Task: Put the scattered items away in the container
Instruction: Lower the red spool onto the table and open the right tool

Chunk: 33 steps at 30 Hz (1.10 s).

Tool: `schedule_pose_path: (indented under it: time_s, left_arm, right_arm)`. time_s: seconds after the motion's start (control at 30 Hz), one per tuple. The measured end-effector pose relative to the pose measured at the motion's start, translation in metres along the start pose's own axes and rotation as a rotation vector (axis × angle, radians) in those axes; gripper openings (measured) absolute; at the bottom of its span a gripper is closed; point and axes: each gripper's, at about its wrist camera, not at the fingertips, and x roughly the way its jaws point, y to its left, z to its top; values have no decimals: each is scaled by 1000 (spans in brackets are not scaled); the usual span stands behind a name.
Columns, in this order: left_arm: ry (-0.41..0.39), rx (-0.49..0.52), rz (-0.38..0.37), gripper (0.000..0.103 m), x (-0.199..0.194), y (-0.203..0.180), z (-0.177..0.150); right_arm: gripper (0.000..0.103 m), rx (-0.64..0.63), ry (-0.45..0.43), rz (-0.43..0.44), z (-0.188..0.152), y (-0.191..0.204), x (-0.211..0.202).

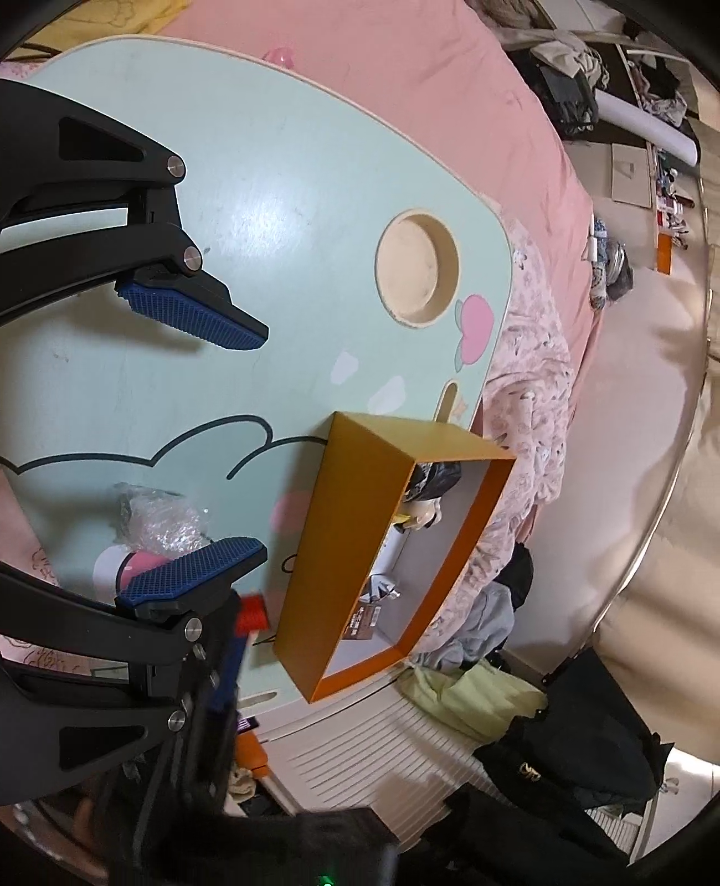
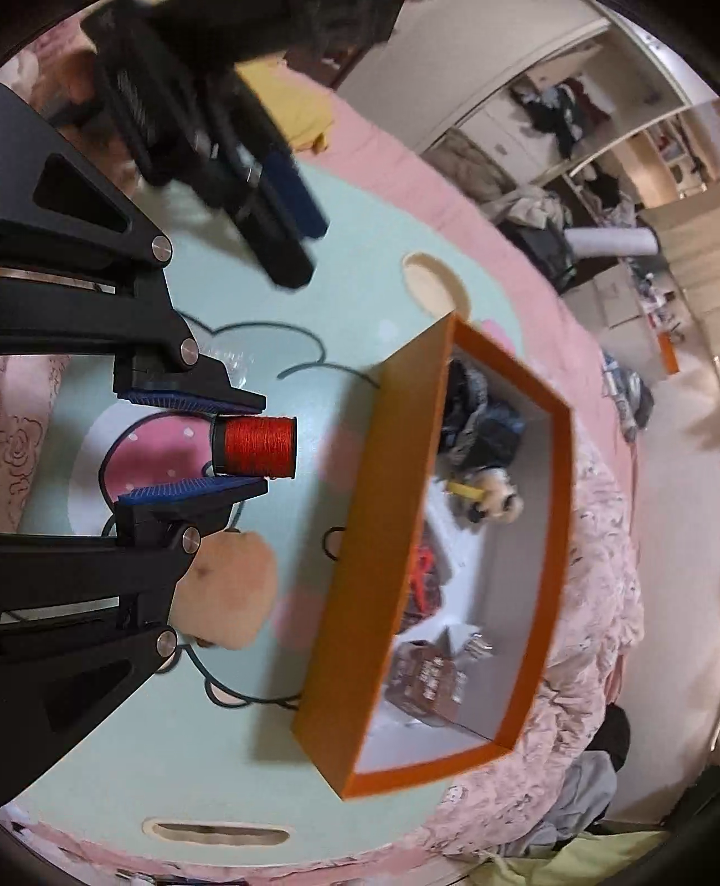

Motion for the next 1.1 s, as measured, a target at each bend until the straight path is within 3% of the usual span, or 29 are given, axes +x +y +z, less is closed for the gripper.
schedule_pose_path:
  time_s: [0.3,0.43,0.57,0.63,0.9,1.1]
  left_arm:
    - [8,9,7,71,1,-2,0]
    - [7,12,16,71,0,-2,0]
    - [1,23,32,71,-2,-4,2]
    - [-4,28,39,71,-3,-4,4]
    - [-53,110,74,71,-10,-11,16]
    - [-30,261,3,71,-11,-41,49]
  right_arm:
    - [24,68,-42,-8,-7,-15,11]
    - [43,86,-100,-17,-11,-17,0]
    - [52,99,-193,-42,-22,-15,-19]
    - [63,130,-237,-51,-30,-18,-28]
    - [65,240,-279,-103,-48,-37,-44]
    - [65,263,-295,-110,-50,-42,-47]
